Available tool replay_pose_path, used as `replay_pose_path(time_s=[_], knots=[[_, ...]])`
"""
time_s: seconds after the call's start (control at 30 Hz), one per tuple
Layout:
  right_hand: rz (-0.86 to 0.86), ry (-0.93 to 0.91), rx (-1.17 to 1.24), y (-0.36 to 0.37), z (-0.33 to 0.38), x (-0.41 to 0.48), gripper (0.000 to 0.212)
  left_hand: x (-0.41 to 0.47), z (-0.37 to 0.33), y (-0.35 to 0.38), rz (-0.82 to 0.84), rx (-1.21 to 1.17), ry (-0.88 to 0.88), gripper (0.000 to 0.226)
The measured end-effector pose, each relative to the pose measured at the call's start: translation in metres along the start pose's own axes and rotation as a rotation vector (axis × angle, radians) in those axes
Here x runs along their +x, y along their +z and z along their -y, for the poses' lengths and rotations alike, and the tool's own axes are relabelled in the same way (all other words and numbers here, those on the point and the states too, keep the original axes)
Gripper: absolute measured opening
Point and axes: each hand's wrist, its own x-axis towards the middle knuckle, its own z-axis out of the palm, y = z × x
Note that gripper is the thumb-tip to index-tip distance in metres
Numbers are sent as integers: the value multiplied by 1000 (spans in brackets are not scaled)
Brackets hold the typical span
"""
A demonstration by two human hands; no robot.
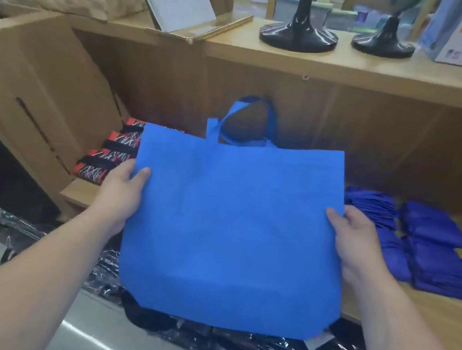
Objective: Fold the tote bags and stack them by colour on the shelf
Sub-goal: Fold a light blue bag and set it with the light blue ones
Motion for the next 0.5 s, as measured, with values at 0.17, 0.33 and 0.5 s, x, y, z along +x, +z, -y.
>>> replay_pose_path(time_s=[0.17,0.33,0.5], knots=[[-136,-76,-15,-3,18,37,20,43,-26,18,-156,265,157,37],[-316,-122,-70,3,15,59,29,38,8,40,121,795,756,55],[-459,-145,-287,13,6,61,9,20,74,48,631,1029,773,90]])
